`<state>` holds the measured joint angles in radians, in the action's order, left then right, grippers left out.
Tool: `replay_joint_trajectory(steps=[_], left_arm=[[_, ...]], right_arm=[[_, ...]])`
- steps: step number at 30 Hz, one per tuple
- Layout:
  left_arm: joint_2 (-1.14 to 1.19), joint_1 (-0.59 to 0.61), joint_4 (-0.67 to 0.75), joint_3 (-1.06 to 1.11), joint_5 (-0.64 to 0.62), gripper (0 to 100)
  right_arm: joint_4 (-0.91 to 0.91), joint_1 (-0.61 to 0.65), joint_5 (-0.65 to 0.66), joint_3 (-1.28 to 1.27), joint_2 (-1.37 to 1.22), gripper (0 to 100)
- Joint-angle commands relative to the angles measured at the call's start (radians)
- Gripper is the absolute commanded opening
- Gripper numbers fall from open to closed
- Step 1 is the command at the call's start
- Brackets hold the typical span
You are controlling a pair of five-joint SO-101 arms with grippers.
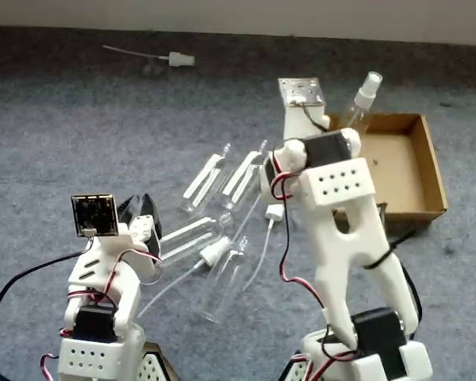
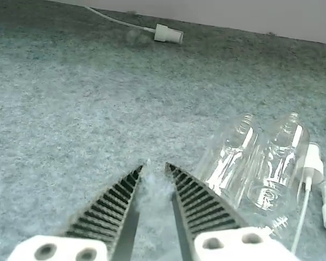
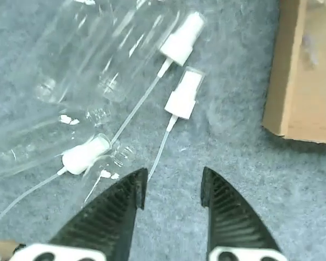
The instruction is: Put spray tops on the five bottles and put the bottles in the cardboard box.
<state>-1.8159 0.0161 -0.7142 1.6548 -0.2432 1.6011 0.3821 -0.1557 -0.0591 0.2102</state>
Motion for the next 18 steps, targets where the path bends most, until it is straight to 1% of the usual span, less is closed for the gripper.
replay_joint_trajectory(steps=[1,3,5,13,16,18], left_arm=[[-0.004,0.024,0.000,-0.056,0.008,1],[-0.004,0.024,0.000,-0.056,0.008,1],[-0.004,0.024,0.000,-0.056,0.008,1],[-0.004,0.030,0.000,-0.058,0.008,1],[-0.004,0.030,0.000,-0.059,0.008,1],[-0.004,0.030,0.000,-0.059,0.008,1]], right_arm=[[0.151,0.091,-0.012,0.151,-0.090,23.8],[0.165,0.131,-0.012,0.154,-0.110,29.4],[0.165,0.180,-0.012,0.142,-0.116,31.5],[0.166,0.421,-0.012,0.005,-0.110,31.5],[0.166,0.472,-0.012,-0.042,-0.110,31.5],[0.166,0.483,-0.012,-0.076,-0.110,31.5]])
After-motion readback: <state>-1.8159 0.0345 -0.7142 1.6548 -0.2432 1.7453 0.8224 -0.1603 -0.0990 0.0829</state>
